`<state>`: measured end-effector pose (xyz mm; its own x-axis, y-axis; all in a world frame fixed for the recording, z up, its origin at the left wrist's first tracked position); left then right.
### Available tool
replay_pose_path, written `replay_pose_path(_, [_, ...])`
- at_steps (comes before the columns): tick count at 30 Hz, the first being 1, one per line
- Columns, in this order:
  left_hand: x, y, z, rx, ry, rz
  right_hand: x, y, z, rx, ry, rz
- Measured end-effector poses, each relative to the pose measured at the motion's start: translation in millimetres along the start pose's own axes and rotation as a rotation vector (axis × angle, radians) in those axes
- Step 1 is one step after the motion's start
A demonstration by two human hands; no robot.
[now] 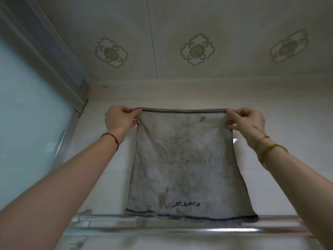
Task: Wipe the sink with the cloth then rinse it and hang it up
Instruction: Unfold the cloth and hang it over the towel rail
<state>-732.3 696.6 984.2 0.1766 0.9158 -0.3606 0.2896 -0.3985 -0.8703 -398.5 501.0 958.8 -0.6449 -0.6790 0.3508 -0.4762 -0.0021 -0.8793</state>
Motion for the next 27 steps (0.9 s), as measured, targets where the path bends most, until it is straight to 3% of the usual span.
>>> replay_pose_path(14, [-43.2,27.5,32.0,0.058,0.047,-0.024,42.9,40.5,25.8,0.028,-0.017,0.023])
replay_pose_path(27, [-37.8,121.1,77.5,0.098,0.056,0.086,56.0,138.6,80.1,0.080,-0.033,-0.050])
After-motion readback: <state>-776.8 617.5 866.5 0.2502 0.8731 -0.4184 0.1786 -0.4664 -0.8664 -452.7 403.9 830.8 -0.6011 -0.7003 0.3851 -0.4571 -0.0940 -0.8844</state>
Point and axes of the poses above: each hand's wrist, its own y-axis away from the middle knuckle, its own z-axis out of the back of the hand, x = y × z, the point moved 4 cm from there along -y, towards the middle knuckle, and after that the axes turned 5 degrees about y, right-handed, at the moved point
